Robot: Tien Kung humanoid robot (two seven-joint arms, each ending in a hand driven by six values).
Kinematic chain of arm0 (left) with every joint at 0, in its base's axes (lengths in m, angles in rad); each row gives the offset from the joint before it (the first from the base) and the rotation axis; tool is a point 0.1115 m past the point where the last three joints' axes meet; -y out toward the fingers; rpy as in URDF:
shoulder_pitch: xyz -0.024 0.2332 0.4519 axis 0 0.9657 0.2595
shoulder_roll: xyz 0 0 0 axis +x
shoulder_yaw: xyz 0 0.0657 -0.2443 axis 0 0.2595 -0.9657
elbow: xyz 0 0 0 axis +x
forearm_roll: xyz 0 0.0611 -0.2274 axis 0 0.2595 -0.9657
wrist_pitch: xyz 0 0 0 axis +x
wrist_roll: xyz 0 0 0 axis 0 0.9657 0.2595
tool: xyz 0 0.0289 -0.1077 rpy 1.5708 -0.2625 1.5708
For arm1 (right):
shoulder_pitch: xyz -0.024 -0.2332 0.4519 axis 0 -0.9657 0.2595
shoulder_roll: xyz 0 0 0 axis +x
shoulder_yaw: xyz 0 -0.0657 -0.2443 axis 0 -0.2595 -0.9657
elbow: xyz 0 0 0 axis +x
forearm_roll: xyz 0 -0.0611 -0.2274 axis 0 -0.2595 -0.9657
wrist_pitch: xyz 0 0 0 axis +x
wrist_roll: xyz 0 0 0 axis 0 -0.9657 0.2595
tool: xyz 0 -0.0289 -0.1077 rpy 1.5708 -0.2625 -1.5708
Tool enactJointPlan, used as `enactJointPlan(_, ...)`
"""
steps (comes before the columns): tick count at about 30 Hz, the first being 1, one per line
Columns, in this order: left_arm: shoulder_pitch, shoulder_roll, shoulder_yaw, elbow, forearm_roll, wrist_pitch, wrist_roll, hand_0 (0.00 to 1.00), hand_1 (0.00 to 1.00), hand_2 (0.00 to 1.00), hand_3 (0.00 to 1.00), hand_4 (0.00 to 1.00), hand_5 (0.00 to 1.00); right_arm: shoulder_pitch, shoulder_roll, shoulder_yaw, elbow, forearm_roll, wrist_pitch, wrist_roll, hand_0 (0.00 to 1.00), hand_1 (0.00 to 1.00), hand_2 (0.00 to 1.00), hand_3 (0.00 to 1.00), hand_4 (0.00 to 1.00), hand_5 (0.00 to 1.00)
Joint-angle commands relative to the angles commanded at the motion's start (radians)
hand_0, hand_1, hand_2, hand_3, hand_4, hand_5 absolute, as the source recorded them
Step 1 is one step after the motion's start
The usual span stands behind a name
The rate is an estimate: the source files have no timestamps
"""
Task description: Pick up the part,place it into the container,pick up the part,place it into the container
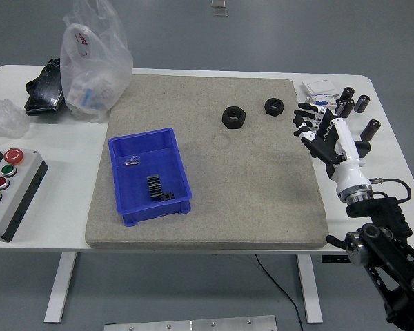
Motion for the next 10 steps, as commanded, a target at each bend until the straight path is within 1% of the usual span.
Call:
enactJointPlan(3, 0.001, -0.002, -0.002, 0.000, 0.001, 0.000, 0.000, 0.682, 0.604, 0.603, 0.651, 0.692, 0.244, 0.002, -0.001, -0.002, -0.004, 0.010, 0.019, -0.003, 0.651, 0.675, 0.697, 0.684, 0.607, 0.270)
enactJointPlan(4, 0.002, -0.002, -0.003, 0.000, 0.001, 0.000, 0.000, 0.682, 0.582, 0.598, 0.651, 0.692, 0.244, 0.003, -0.001, -0.003, -0.006, 0.014, 0.025, -0.004, 0.715, 0.698, 0.715, 0.687, 0.617, 0.265)
enactJointPlan(10, 0.007, -0.006, -0.009, 0.000, 0.005, -0.002, 0.009, 0.682, 0.582, 0.598, 0.651, 0.692, 0.244, 0.009, -0.002, -0.015, -0.017, 0.053, 0.062, 0.003, 0.715, 0.698, 0.715, 0.687, 0.617, 0.265)
